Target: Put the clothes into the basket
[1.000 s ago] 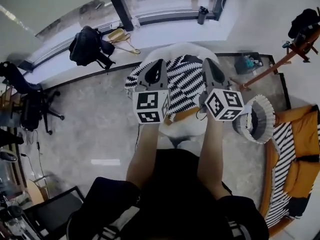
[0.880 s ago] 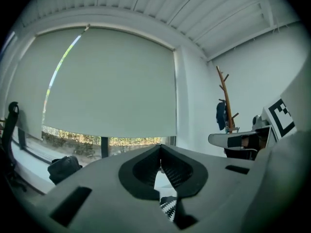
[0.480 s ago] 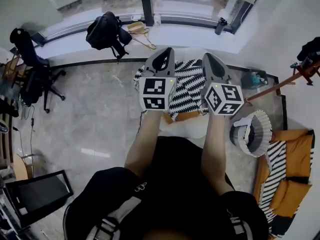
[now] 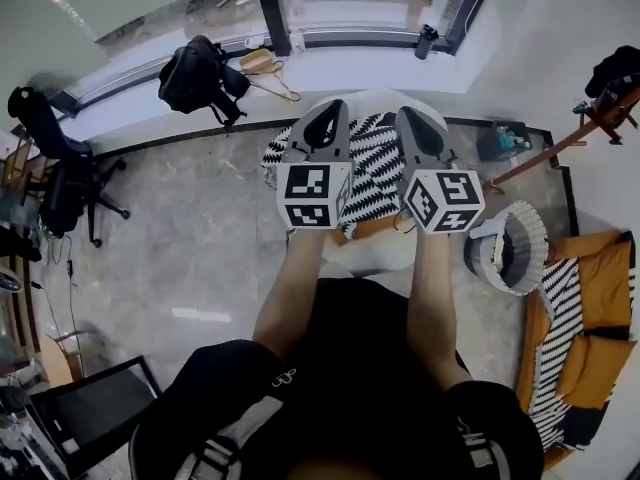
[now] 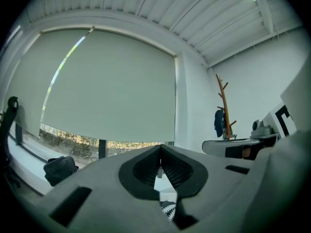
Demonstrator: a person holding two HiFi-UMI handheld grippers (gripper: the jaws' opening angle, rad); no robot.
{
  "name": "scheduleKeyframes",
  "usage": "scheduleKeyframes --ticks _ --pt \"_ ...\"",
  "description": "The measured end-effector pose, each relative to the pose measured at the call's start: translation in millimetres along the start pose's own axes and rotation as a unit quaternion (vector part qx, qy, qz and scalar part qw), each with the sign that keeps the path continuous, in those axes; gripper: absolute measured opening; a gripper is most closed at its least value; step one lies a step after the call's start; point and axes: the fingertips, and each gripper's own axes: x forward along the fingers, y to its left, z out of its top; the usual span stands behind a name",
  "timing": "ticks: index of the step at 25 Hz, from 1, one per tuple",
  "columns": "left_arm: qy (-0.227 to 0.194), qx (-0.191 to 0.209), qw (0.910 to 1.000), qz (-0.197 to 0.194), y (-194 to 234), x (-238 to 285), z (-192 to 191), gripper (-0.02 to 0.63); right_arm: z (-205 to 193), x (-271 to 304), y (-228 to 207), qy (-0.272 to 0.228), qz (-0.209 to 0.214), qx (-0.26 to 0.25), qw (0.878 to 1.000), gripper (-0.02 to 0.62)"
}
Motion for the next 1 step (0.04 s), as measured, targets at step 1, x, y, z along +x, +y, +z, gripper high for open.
scheduleKeyframes --ticks 1 --pt "-0.001 -0.001 1.0 -0.002 -2.3 2.8 -0.1 0.009 0.6 0.0 -3.3 -0.002 -0.001 0.0 1.0 0.012"
